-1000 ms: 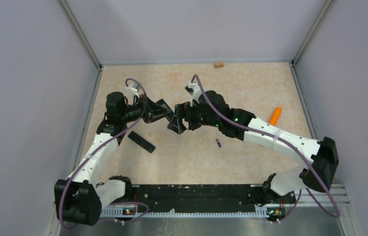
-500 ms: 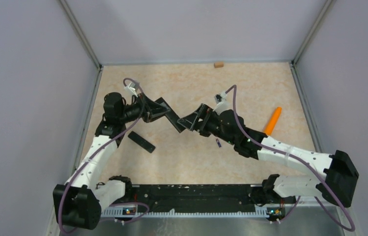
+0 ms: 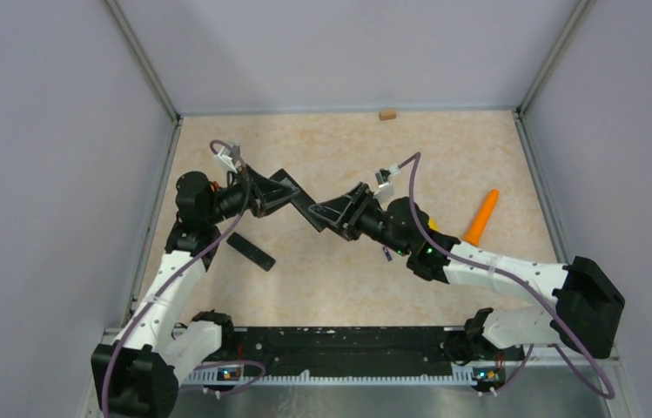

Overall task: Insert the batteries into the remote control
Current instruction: Load the battery cover into the remote control.

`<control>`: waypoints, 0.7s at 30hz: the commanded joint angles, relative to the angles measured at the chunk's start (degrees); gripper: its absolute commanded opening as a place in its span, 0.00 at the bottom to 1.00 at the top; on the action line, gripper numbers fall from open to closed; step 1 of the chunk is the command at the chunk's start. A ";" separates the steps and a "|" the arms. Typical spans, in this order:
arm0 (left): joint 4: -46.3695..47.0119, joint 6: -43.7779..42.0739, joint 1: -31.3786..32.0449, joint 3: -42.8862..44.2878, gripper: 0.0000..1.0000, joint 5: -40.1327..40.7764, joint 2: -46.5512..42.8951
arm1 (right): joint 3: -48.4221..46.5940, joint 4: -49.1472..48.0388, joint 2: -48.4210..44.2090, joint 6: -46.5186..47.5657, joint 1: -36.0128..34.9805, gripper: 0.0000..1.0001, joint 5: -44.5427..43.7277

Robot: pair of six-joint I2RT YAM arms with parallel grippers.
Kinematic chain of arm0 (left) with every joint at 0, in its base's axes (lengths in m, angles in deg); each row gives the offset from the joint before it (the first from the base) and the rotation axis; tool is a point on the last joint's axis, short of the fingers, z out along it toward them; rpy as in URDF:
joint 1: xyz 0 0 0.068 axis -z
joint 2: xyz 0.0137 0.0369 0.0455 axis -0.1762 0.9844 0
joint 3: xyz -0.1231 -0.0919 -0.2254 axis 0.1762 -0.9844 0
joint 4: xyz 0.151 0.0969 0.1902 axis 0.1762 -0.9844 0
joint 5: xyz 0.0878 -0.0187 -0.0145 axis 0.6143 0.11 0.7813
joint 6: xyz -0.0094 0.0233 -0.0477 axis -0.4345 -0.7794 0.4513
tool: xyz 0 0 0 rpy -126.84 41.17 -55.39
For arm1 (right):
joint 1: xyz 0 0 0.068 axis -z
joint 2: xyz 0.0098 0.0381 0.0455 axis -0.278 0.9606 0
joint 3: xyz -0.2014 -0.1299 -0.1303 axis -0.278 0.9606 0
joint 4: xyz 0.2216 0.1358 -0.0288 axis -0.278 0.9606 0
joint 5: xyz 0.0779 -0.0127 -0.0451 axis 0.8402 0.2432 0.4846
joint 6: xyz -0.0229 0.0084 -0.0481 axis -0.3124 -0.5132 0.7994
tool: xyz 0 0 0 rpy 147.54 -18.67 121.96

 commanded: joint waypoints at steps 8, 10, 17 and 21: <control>12.25 9.03 -0.25 -0.24 0.00 -1.19 -2.52 | 4.63 -7.25 -0.18 -4.52 -0.61 0.34 -0.57; 13.12 8.49 -0.25 0.01 0.00 -0.67 -2.78 | 5.06 -7.26 -0.31 -4.90 -0.78 0.33 -0.98; 20.51 9.46 -0.04 -2.21 0.00 -0.03 -4.84 | 4.48 -7.82 0.72 -6.19 -0.91 0.33 -2.67; 20.59 9.09 0.43 -3.09 0.00 -0.96 -6.51 | 1.82 -6.55 2.91 -6.19 -0.92 0.32 -2.66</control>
